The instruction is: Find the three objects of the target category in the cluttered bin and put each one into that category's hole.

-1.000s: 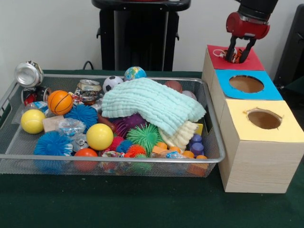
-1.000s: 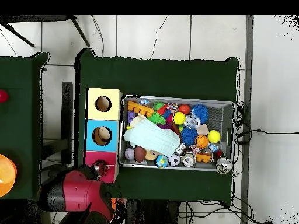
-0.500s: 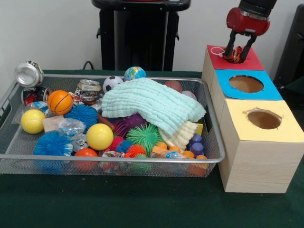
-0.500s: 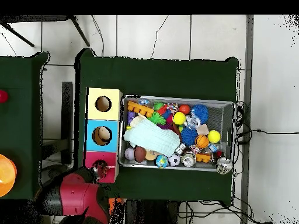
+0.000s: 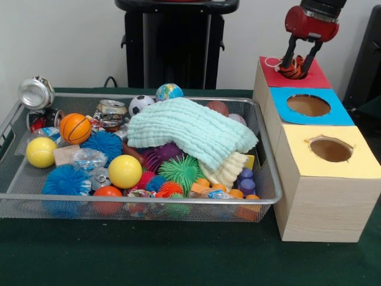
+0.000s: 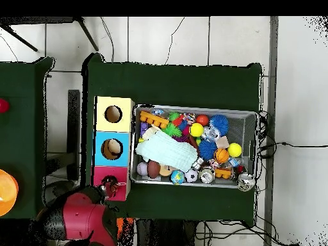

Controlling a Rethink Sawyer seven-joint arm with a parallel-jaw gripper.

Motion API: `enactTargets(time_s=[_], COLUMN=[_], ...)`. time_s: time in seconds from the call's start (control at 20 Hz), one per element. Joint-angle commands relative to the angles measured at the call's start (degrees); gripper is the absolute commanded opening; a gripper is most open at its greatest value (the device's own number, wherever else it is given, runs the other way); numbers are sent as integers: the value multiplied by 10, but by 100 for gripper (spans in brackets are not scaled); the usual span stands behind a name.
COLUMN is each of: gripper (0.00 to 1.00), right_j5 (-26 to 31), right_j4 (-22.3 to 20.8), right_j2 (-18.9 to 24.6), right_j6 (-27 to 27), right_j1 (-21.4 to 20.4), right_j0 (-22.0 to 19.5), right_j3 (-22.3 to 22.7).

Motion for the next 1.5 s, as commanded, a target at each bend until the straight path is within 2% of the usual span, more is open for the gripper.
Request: enactTargets(time_s=[0.05,0.15,0.35,0.7,1.2,1.5], gripper=[100,100,100,100,100,100], right_j5=[87,94,92,125,82,77], right_j4=[-40,-42,-42,-53,-54,-54], right_j2=[19,14,12,-9,-2,-4], right_j6=[90,89,91,91,99,100], right_j1=[1,-7,3,-10,4,7], right_j0=[11,14,15,29,28,30], right_j3=[8,9,-1,-12,-3,-8])
